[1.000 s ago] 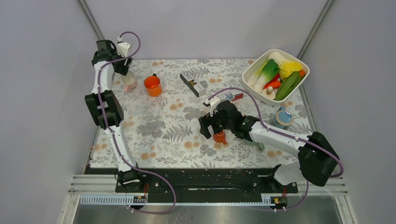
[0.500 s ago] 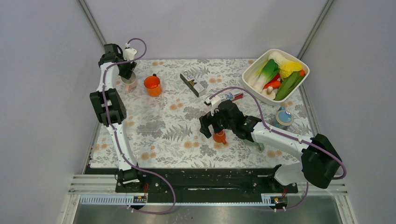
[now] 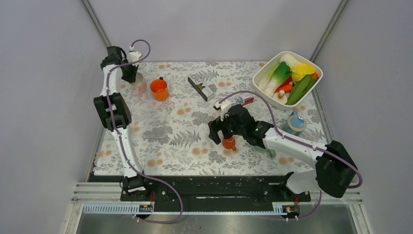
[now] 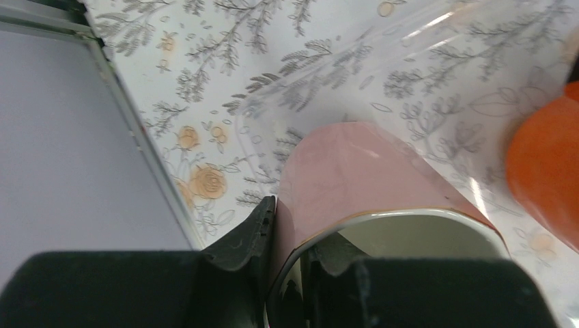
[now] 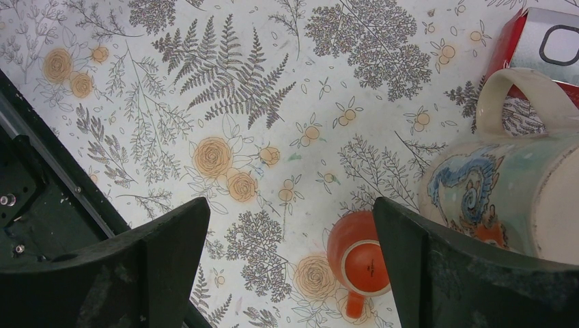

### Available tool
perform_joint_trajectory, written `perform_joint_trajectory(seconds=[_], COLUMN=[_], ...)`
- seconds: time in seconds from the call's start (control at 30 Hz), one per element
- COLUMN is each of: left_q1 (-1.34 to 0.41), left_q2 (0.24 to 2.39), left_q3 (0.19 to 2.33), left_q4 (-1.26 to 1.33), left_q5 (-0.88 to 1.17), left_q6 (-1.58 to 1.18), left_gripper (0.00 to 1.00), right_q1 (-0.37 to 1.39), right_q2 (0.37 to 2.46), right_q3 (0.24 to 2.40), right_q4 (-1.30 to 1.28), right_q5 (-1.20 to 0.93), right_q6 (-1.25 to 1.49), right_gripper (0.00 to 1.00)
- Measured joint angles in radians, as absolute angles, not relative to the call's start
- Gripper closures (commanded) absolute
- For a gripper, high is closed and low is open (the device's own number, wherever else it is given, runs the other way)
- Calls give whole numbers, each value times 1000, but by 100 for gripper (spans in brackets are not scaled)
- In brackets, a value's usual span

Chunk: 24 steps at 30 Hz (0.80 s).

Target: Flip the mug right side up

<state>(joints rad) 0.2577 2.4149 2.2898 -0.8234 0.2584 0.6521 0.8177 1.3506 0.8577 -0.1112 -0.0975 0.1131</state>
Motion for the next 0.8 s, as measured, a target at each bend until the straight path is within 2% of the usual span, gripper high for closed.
perform_joint_trajectory(seconds=[0.33,0.37,0.47,0.5,0.63,0.8], left_q1=[255,255,255,255,256,259], left_q2=[2473,2481,2492,2494,2494,2486], left_q3=[2379,2381,2405,2408,2409,2396], left_q4=[-876,-871,-874,-871,-835,-785], left_q5=[280,278,271,264,246,246], left_q6=[620,620,617,616,604,588], left_gripper=[100,95,50,42,26,17], right_q1=[818,818,818,818,818,818], right_q2=[1351,1351,1352,1352,1353,1353], right_q3=[858,858,858,858,858,858], right_q4=[-112,-112,-113,-113,-113,-118], right_q5=[-97,-98,-98,-99,-99,-99], right_q6=[113,113,113,113,113,114], right_gripper=[2,1,2,1,1,1])
